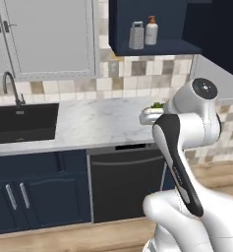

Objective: Pick the cheese from the fridge and the cheese grater from the cabinet and place them next to the salad bowl.

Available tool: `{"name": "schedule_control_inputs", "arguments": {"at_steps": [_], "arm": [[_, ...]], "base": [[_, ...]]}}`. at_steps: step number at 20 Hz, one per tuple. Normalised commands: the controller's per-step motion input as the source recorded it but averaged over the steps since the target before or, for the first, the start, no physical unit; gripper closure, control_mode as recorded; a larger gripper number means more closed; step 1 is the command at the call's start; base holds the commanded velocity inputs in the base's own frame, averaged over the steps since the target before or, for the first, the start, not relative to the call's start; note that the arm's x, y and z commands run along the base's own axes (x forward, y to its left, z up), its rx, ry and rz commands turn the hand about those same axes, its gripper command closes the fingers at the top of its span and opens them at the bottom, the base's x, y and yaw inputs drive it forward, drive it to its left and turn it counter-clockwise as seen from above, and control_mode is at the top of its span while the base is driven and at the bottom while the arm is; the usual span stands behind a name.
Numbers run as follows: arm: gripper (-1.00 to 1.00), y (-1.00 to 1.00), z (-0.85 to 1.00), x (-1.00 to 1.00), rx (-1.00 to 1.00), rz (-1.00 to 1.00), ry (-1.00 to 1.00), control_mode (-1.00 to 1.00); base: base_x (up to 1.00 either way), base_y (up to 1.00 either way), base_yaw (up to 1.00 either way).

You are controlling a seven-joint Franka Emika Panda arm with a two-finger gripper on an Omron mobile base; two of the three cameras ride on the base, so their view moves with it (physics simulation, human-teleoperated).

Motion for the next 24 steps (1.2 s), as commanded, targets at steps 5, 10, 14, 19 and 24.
{"name": "schedule_control_inputs", "arguments": {"at_steps": [5, 10, 14, 19, 24], "arm": [[1.00, 0.00, 0.00, 0.00, 0.00, 0.00, 0.00, 1.00], [1.00, 0.00, 0.00, 0.00, 0.00, 0.00, 0.00, 1.00], [1.00, 0.00, 0.00, 0.00, 0.00, 0.00, 0.00, 1.00], [1.00, 0.00, 0.00, 0.00, 0.00, 0.00, 0.00, 1.00], [1.00, 0.00, 0.00, 0.00, 0.00, 0.00, 0.00, 1.00]], "base": [[0.62, -0.26, -0.07], [0.66, -0.24, -0.05], [0.60, -0.28, -0.07], [0.55, -0.24, -0.12], [0.44, -0.15, -0.09]]}}
